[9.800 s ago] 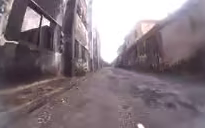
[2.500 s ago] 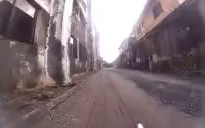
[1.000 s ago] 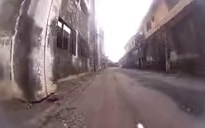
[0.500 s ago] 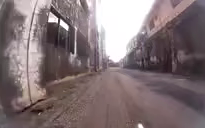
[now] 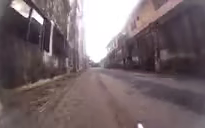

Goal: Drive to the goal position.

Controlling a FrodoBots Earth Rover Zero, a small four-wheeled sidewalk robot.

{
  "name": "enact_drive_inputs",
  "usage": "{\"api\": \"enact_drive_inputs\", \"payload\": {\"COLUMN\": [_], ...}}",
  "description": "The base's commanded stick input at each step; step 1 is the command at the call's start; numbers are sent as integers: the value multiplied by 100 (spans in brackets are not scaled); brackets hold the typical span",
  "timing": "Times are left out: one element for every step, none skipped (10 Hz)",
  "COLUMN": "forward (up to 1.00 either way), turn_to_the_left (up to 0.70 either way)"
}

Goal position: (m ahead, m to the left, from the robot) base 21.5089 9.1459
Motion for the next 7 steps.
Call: {"api": "enact_drive_inputs", "payload": {"forward": [100,100,100,100,100,100,100], "turn_to_the_left": [1,1,1,1,1,1,1]}}
